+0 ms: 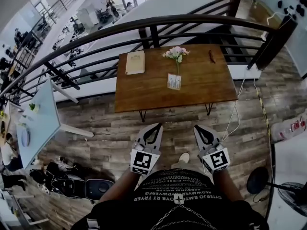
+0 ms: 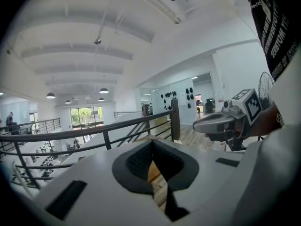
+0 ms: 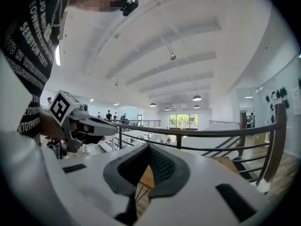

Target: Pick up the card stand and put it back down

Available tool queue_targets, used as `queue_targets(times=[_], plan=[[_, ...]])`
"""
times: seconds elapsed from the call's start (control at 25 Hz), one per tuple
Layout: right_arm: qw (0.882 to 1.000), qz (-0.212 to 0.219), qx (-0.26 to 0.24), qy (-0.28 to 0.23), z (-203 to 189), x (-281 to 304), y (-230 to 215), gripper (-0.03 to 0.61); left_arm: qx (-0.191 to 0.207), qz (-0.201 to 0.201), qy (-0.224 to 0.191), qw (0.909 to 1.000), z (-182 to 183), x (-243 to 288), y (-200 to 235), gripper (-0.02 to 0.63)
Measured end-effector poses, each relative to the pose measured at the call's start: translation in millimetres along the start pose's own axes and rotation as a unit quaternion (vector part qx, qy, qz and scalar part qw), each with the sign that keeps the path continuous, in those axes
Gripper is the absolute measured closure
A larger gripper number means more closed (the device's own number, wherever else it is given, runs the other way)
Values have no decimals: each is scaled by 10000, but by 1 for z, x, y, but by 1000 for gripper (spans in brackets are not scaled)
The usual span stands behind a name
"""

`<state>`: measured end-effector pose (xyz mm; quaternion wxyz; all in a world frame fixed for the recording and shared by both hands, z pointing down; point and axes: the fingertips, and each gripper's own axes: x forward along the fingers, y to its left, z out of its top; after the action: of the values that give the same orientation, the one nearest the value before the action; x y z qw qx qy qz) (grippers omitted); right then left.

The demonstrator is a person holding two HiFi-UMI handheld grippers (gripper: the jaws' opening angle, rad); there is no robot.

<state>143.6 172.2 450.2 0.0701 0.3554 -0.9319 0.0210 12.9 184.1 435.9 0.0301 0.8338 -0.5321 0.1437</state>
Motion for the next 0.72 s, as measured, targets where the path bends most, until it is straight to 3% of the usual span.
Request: queue_targets(times=[0.2,0.44,0.72], plan=[[9995,180,61,243,-14,15,-2,565,-29,-2,109,9999,-4,17,5,594],[9981,543,45,296,-8,38,1,565,-139,261,105,9995,0,26,27,594],[9978,611,-31,252,1,49,-38,565,-144,437,-5,9989,17,54,30,594]])
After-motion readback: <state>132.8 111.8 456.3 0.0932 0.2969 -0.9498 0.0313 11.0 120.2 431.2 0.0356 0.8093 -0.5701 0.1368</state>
